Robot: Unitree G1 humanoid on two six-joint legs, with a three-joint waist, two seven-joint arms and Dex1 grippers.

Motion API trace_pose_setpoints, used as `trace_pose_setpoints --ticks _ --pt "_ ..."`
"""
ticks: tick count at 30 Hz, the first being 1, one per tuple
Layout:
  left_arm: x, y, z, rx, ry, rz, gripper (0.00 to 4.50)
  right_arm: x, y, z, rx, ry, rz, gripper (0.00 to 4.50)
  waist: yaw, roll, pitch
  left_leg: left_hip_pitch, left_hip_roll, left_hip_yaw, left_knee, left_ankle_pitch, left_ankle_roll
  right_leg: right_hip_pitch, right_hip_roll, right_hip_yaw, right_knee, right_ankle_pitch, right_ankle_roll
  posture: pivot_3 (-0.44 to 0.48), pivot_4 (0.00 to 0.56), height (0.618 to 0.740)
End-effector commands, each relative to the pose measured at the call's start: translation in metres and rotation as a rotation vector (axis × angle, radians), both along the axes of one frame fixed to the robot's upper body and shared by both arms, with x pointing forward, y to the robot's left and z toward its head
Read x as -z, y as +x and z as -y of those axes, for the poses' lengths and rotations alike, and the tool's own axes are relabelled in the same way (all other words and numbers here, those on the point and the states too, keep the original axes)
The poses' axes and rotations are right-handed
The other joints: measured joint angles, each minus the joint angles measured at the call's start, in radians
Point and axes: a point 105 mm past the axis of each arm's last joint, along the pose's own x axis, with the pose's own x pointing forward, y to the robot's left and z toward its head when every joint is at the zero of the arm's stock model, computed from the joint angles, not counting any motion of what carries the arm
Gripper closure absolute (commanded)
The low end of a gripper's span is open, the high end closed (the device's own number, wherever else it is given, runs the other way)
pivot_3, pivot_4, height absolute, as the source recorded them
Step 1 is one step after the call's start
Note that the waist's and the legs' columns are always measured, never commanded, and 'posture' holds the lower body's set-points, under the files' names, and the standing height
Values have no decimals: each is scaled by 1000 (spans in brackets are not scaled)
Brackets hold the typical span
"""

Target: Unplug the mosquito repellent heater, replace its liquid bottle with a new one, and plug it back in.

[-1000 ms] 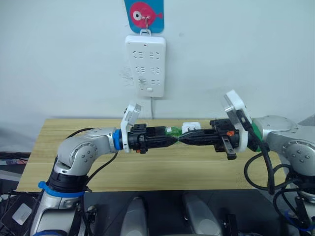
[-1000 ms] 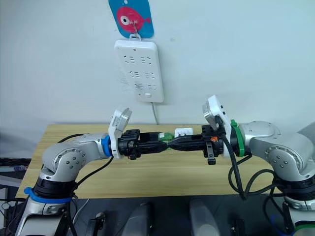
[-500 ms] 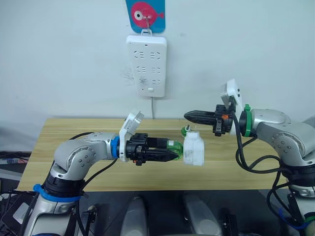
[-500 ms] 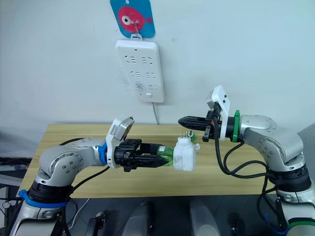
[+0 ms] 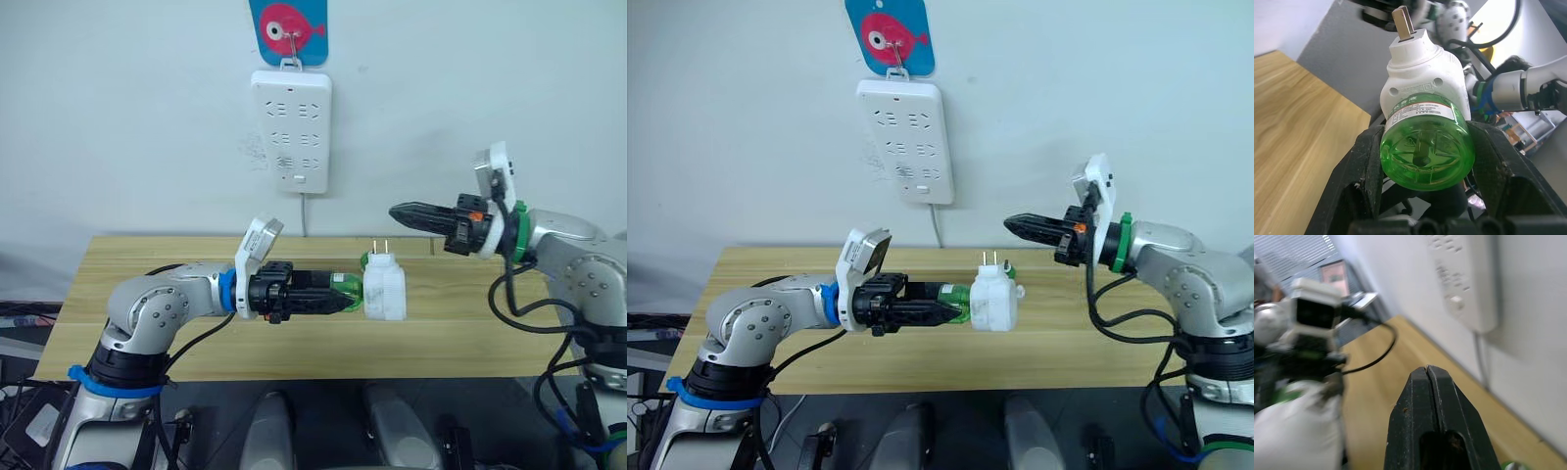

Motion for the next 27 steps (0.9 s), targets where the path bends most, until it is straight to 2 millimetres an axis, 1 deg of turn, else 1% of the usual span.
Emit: trace_pose_setpoints --ticks 1,4,6,8,10,12,15,19,23,27 --pt "-9 2 -3 -21 -37 26 2203 -14 -26 2 -109 -5 -9 4500 0 0 0 0 0 0 0 0 0 0 0 0 0 0 0 -176 232 729" --pt "-8 8 -2 -55 -38 36 2203 -21 -41 1 -165 3 -41 4500 -1 0 0 0 0 1 1 0 0 0 0 1 0 0 0 -182 233 729" --pt "-7 9 -1 -59 -30 44 2203 -23 -45 -3 -181 11 -46 4500 -3 0 0 1 0 1 1 0 0 0 0 1 0 0 0 -191 234 729" --pt "-5 7 2 -44 -16 61 2203 -27 -47 -10 -194 30 -38 4500 -4 0 0 1 0 1 1 0 0 0 1 2 1 0 0 -195 236 729" --pt "-4 5 5 -24 -7 78 2203 -27 -44 -19 -192 38 -24 4500 -6 0 0 1 0 2 1 0 0 0 1 3 1 0 0 -196 236 729" --pt "-5 4 6 -19 -7 88 2203 -27 -43 -24 -188 38 -19 4500 -5 0 0 2 0 2 1 0 0 0 1 3 1 0 0 -195 236 729" --pt "-6 3 9 -6 0 125 2203 -22 -36 -33 -173 14 -15 4500 -5 0 0 1 0 2 0 0 0 0 1 3 0 0 0 -188 235 729" --pt "-9 0 12 2 -5 159 2203 -8 -36 -38 -200 -66 -35 4500 -4 0 0 1 0 2 0 0 0 0 0 3 0 0 0 -180 234 729" --pt "-10 -6 12 28 -1 178 2203 5 -28 -38 -170 -124 -46 4500 -3 0 0 1 0 2 0 0 0 0 0 2 0 0 0 -171 231 729" --pt "-11 -11 12 49 -1 188 2203 12 -21 -34 -137 -142 -93 4500 -3 0 0 1 0 2 0 0 0 0 0 2 0 0 0 -169 229 729"
